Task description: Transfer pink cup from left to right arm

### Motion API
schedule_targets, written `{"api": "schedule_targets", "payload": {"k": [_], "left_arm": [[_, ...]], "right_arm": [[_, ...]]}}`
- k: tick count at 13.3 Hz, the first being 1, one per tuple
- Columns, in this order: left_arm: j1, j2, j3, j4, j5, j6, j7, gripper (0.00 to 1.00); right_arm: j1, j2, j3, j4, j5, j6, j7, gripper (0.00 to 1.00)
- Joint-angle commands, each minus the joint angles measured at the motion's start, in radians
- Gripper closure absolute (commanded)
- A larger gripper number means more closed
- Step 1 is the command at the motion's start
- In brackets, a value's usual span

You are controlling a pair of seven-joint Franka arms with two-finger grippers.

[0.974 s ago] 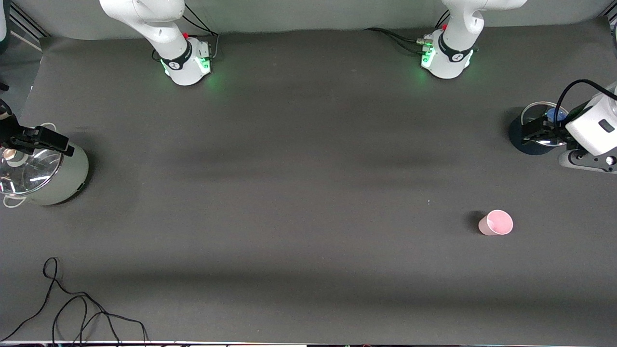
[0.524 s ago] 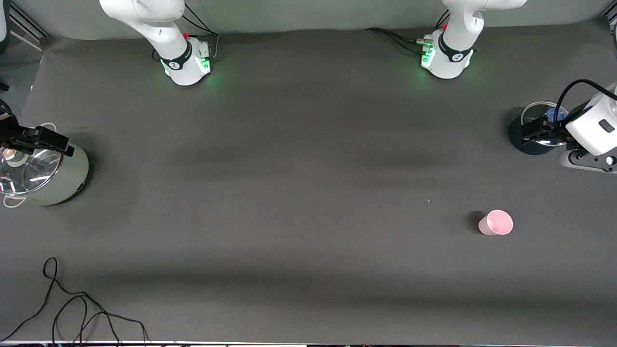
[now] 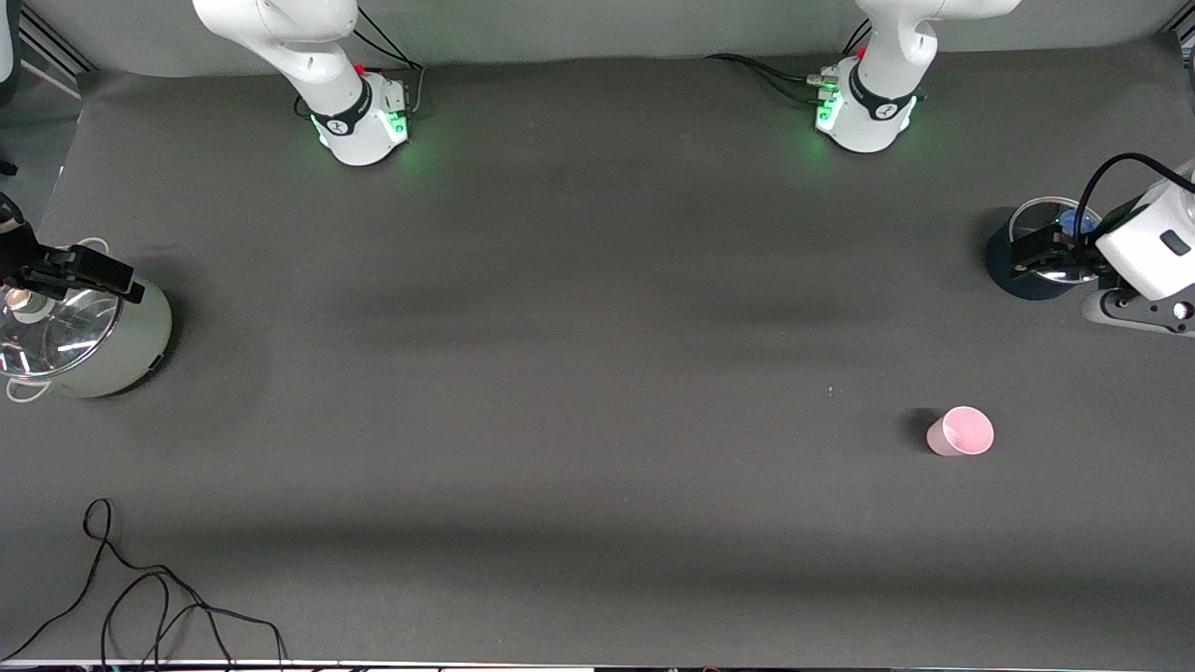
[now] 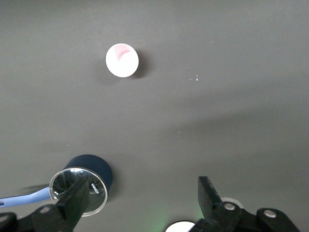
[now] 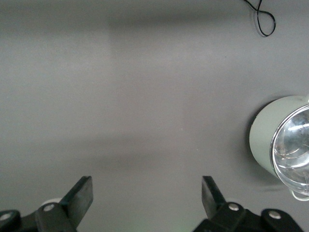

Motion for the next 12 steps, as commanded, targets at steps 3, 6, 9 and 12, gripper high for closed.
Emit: {"api": "schedule_targets", "payload": {"k": [3, 6, 9, 12], "left_arm": [[0.004, 0.008, 0.001, 0.023, -0.007, -0.009, 0.017, 0.00], [0.004, 0.008, 0.001, 0.023, -0.007, -0.006, 0.045, 0.00], [0.027, 0.017, 0.004, 0.023, -0.009, 0.005, 0.153, 0.01], [0.082, 0.039, 0.004, 0.024, -0.033, 0.060, 0.463, 0.01]], "right_arm": [[0.001, 0.006, 0.003, 0.016, -0.014, -0.011, 0.011, 0.00], [0.001, 0.006, 0.003, 0.016, -0.014, -0.011, 0.011, 0.00], [0.001, 0.006, 0.001, 0.016, -0.014, -0.011, 0.011, 0.00], [0.001, 0.006, 0.001, 0.014, -0.014, -0.011, 0.011, 0.00]]}}
